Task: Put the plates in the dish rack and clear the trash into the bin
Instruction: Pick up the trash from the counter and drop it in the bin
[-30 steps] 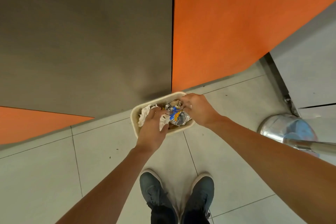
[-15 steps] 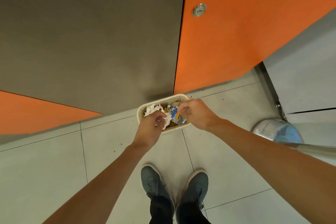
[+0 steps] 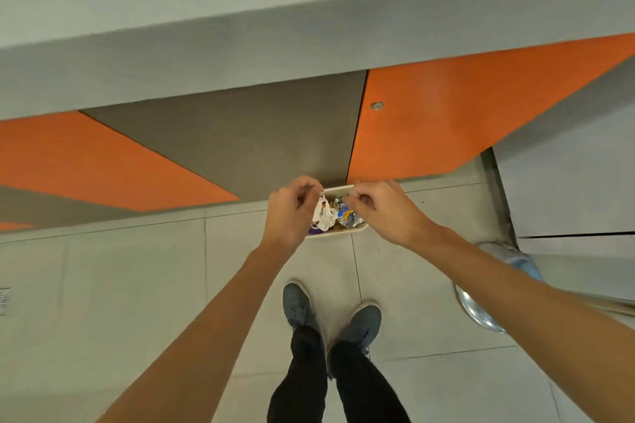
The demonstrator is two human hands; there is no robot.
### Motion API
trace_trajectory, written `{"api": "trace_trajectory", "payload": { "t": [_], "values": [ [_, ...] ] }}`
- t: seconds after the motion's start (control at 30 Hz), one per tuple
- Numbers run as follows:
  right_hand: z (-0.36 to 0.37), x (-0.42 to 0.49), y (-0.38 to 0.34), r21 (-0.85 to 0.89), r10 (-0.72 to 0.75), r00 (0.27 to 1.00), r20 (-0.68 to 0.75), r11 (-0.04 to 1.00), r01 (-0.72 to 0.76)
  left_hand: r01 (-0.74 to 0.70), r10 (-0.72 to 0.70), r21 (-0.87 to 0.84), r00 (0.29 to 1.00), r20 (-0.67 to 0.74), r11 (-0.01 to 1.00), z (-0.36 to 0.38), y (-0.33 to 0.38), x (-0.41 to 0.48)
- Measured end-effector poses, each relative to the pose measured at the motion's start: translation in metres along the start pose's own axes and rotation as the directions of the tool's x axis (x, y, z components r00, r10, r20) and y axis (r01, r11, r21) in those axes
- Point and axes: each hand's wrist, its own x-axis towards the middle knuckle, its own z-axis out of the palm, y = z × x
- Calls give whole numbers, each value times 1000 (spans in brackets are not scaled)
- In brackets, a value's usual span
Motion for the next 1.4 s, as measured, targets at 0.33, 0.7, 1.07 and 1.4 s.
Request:
{"api": "trace_trajectory", "payload": {
  "t": [0.33,0.7,1.07,1.4],
  "values": [
    [-67,-78,-135,67,-82,995,-55,994,86,-24,14,-101,995,-103,995,-70,130,-104],
    [-125,-70,-228,20,-192,980,-57,981,193,-128,87,-113,946,-312,985,-129,212,-102],
    [-164,5,-308,78,-250,955,-160,961,265,-201,118,-139,883,-454,970,-215,234,-56],
    [-127,112,-337,-155,-81,996,-28,985,76,-114,150,143,951,-271,983,-337,177,66]
  ]
}}
